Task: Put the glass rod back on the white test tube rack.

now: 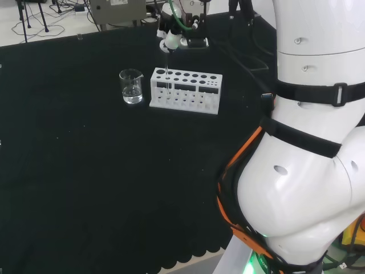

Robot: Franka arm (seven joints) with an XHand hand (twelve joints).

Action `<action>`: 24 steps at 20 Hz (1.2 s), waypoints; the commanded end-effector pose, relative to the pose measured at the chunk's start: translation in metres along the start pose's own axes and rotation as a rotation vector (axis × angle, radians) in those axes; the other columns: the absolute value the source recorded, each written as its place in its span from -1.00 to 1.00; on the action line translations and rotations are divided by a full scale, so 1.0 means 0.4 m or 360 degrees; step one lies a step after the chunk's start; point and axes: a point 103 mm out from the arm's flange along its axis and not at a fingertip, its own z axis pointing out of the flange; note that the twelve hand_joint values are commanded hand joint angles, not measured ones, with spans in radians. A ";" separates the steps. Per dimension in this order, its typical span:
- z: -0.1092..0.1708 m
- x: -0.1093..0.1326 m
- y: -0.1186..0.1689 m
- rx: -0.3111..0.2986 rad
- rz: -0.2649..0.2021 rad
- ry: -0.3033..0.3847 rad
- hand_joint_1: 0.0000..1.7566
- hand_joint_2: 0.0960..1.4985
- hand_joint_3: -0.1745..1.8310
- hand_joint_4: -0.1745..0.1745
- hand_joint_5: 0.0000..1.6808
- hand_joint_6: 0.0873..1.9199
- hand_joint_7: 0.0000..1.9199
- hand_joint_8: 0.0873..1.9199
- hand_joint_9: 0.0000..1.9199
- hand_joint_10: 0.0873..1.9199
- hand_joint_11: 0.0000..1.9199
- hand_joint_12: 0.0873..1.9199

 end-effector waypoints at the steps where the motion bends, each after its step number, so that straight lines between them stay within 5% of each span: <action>1: -0.012 0.005 -0.009 -0.0008 -0.0018 0.0008 0.46 -0.68 0.25 -1.00 -0.37 -0.11 0.05 -0.31 0.87 -0.46 0.45 -0.02; 7: -0.028 -0.006 -0.018 -0.0038 0.0003 0.0014 0.49 -0.72 0.24 -0.95 -0.47 -0.18 -0.03 -0.28 0.87 -0.46 0.45 0.00; 24: -0.124 -0.022 -0.133 -0.0149 0.0028 0.0014 0.49 -0.67 0.19 -1.00 -0.20 -0.21 0.08 -0.32 0.85 -0.44 0.43 0.02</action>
